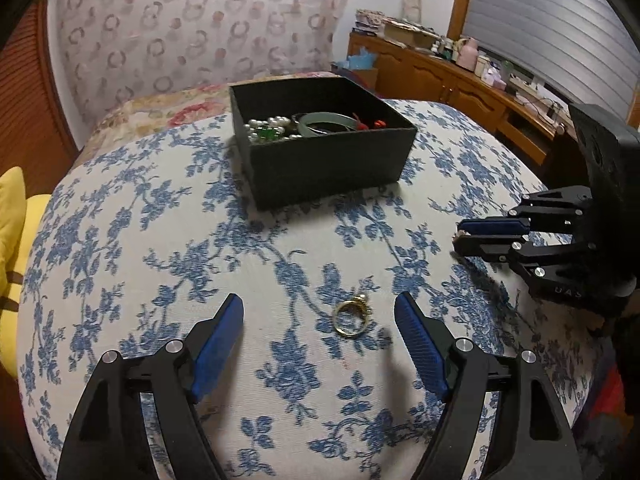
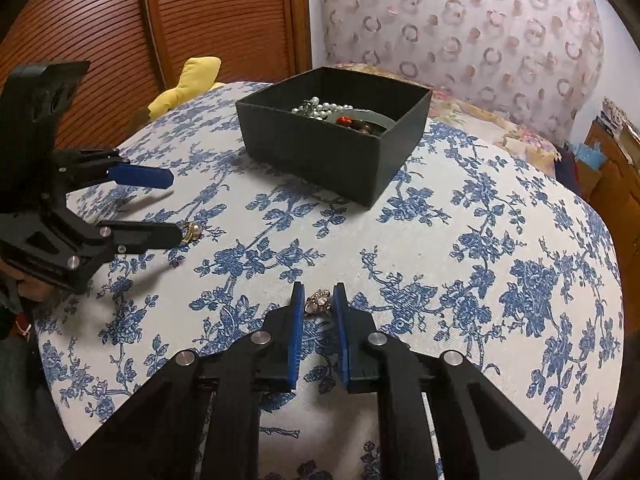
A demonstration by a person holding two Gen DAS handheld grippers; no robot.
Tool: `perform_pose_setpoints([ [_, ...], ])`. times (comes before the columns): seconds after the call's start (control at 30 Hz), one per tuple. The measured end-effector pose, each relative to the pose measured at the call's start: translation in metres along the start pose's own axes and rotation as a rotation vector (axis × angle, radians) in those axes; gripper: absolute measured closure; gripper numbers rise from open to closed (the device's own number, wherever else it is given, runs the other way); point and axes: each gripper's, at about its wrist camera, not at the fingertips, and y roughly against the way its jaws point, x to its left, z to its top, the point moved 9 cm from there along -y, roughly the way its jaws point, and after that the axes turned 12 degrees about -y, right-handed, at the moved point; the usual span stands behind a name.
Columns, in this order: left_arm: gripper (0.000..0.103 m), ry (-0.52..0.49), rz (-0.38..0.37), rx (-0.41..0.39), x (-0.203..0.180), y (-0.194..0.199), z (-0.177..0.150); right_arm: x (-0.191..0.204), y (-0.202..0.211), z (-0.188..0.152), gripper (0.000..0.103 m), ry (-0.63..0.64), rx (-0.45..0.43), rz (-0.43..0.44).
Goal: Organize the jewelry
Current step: 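Grasp the gold ring with the left tool while the right tool grasps a small charm, then lower the ring and charm into the black box and open both tools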
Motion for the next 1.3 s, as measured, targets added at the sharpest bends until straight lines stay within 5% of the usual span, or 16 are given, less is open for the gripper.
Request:
perform_pose_setpoints([
  [0.13, 0.029, -0.019, -0.012, 0.006, -0.008, -0.004, 0.001, -0.004, 0.002, -0.002, 0.087, -0.015, -0.007, 0.004],
  [0.3, 0.065, -0.057, -0.020, 0.020, -0.018, -0.008, 0.001, -0.006, 0.002, -0.001, 0.087, -0.024, -0.011, 0.005],
  [0.43, 0.084, -0.085, -0.015, 0.022, -0.022, -0.009, 0.001, -0.008, 0.002, -0.001, 0.087, -0.024, -0.012, 0.002],
  [0.8, 0.085, -0.059, -0.007, -0.011, -0.015, 0.002, 0.012, -0.007, 0.010, 0.012, 0.087, -0.020, -0.041, 0.005],
  [1.3, 0.084, -0.034, 0.049, -0.097, 0.018, 0.012, 0.066, -0.004, 0.021, 0.085, 0.087, -0.013, -0.173, 0.021],
])
